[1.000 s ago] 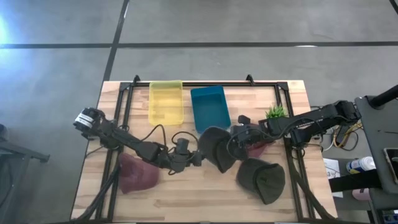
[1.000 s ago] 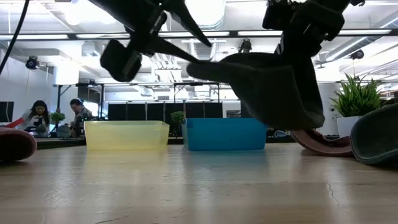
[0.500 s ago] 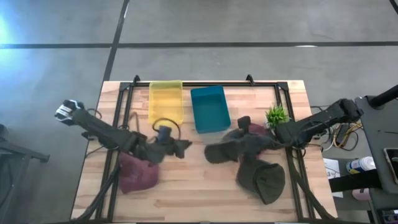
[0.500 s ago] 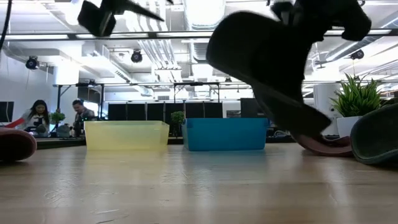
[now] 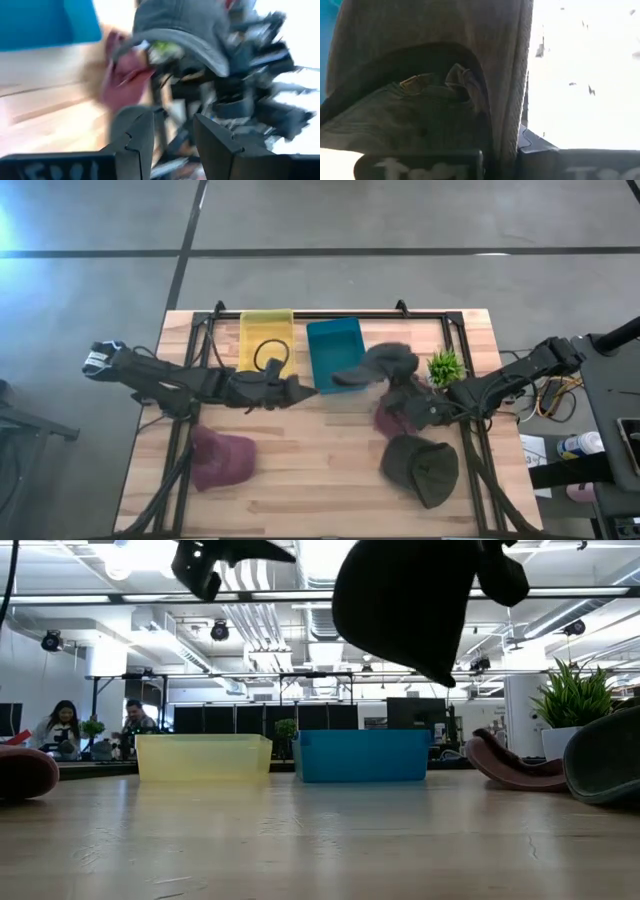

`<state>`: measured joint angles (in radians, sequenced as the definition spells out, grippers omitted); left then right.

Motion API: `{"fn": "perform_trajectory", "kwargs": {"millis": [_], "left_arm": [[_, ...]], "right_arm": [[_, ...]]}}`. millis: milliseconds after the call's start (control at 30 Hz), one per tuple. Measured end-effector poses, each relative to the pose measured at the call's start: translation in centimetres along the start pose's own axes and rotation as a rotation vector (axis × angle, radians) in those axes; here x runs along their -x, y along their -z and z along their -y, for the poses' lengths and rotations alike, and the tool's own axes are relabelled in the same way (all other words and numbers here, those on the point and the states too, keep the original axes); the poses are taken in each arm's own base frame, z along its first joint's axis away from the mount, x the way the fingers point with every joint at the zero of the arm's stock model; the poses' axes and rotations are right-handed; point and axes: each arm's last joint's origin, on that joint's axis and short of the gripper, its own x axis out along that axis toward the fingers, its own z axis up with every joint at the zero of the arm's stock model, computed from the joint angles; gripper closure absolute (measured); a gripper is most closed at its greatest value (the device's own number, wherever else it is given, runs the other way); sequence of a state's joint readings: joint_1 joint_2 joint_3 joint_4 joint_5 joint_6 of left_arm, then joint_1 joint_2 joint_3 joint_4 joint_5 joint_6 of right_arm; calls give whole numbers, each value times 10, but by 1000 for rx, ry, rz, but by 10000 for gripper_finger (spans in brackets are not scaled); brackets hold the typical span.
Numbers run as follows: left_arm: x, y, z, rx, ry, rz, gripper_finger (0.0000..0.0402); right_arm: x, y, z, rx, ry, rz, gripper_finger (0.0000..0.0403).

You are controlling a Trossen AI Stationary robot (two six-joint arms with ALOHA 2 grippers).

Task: Pick & Place hat
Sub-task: Put the top black cap into the yellow bin

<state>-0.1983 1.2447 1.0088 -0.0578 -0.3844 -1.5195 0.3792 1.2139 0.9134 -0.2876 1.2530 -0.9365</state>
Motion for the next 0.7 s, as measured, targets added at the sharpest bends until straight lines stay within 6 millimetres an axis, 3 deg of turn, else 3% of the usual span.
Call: {"fn": "perform_trajectory", "kwargs": {"millis": [200, 700], "left_arm": [[-10, -12, 17, 112, 195, 140, 271], [-49, -38, -3, 322, 143, 2, 271]], "right_arm": [[1, 2, 5, 17, 86, -106, 390], [4, 0, 15, 45, 99, -113, 390]]}}
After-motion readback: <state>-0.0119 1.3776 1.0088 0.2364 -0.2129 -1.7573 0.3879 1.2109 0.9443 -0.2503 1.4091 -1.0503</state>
